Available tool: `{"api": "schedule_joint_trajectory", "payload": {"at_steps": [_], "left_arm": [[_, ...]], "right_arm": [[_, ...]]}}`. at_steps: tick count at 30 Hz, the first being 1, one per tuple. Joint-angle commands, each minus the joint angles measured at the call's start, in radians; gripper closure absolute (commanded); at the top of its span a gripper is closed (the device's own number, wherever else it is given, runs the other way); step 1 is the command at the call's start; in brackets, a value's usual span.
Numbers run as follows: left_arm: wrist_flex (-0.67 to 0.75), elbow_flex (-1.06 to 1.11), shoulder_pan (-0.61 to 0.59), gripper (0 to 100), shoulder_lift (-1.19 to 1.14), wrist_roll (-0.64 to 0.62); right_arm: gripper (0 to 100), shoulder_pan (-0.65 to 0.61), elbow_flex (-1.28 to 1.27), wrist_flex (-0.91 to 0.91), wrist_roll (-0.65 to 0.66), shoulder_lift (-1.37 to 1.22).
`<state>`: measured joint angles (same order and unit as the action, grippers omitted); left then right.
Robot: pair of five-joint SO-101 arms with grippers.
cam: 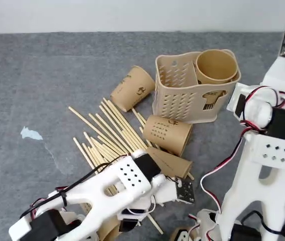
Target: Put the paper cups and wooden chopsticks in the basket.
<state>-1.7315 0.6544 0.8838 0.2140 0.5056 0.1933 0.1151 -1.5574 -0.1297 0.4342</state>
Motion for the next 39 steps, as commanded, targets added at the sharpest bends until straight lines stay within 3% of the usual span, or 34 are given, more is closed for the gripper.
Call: {"api": "schedule_joint_trajectory", "payload": {"at_steps": [1,7,21,30,35,39], "left_arm": [[-0.02,-0.005,-0.009,80,0.011,0.011],[-0.018,-0.041,-0.009,98,0.011,0.011],[0.002,-0.067,-0.012,99,0.012,0.006],[0.011,-0.154,-0.014,99,0.012,0.005],[0.094,-0.157,-0.138,99,0.005,-0.029],[0.106,-0.157,-0.25,99,0.011,0.026]], "right_arm": [[95.1,-0.007,0.015,0.021,-0.002,0.028],[95.1,-0.004,0.015,0.035,-0.002,0.028],[95.5,0.004,-0.002,0.2,-0.002,0.016],[95.5,0.002,-0.003,0.197,-0.002,0.016],[95.5,0.002,-0.003,0.196,-0.002,0.016],[95.5,0.002,-0.003,0.196,-0.002,0.016]]}}
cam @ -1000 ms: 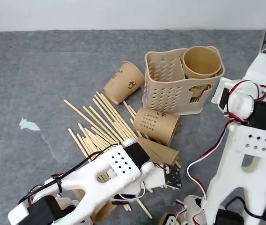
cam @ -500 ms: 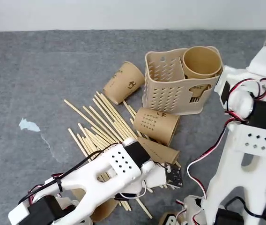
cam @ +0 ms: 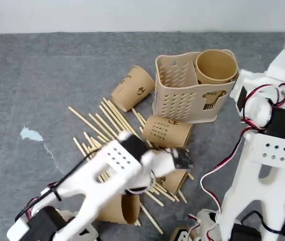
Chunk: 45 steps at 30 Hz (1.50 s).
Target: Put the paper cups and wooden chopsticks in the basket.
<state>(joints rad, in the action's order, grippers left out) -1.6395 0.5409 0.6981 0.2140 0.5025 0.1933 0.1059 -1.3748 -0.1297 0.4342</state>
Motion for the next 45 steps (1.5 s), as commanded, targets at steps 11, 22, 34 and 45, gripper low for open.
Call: {"api": "schedule_joint_trajectory", "payload": {"at_steps": [11,22,34,45], "left_arm": [[-0.048,-0.151,-0.187,99,0.012,0.035],[-0.114,-0.364,-0.316,99,0.014,-0.003],[-0.092,-0.549,-0.328,99,0.288,-0.112],[0.302,-0.611,-0.298,99,0.328,-0.249]], "right_arm": [[95.5,0.031,0.006,0.013,-0.002,0.018],[95.6,0.191,0.012,-0.041,0.006,0.028],[95.6,0.285,0.014,-0.16,0.006,0.03],[95.6,0.285,0.014,-0.315,0.006,0.03]]}}
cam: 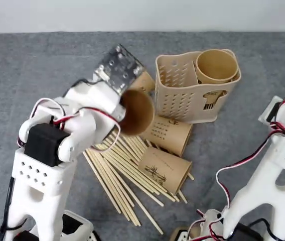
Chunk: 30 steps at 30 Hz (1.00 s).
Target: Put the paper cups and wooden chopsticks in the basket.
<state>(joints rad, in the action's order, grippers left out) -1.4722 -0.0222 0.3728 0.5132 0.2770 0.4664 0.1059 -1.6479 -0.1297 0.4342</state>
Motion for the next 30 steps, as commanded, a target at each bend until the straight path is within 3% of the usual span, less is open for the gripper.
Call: {"api": "schedule_joint_trajectory", "payload": {"at_steps": [1,6,16,30], "left_arm": [[0.176,-0.047,0.046,99,0.029,-0.023],[0.405,-0.047,0.164,99,0.029,-0.087],[0.806,-0.048,0.176,99,-0.16,-0.534],[1.129,-0.05,0.219,99,-0.407,-0.606]], "right_arm": [[95.6,0.012,0.014,-0.053,0.006,0.03],[95.6,0.013,0.009,-0.087,0.006,0.03],[95.6,0.024,0.006,-0.136,0.008,0.03],[95.6,0.054,0.006,-0.136,0.008,0.03]]}}
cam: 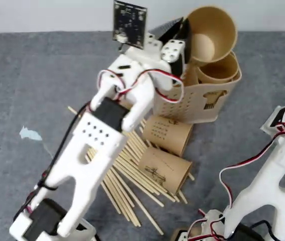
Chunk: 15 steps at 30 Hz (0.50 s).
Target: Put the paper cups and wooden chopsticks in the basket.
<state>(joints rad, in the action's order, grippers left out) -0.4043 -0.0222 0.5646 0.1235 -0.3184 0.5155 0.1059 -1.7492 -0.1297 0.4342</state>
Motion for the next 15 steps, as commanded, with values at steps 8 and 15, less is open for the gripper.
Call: {"api": "schedule_joint_trajectory", "payload": {"at_steps": [8,15], "left_arm": [[0.183,-0.051,0.06,99,-0.187,-0.011],[0.173,-0.05,0.055,89,-0.255,-0.009]], "right_arm": [[95.6,0.007,0.006,-0.035,0.008,0.03],[95.6,0.007,0.006,-0.035,0.008,0.03]]}}
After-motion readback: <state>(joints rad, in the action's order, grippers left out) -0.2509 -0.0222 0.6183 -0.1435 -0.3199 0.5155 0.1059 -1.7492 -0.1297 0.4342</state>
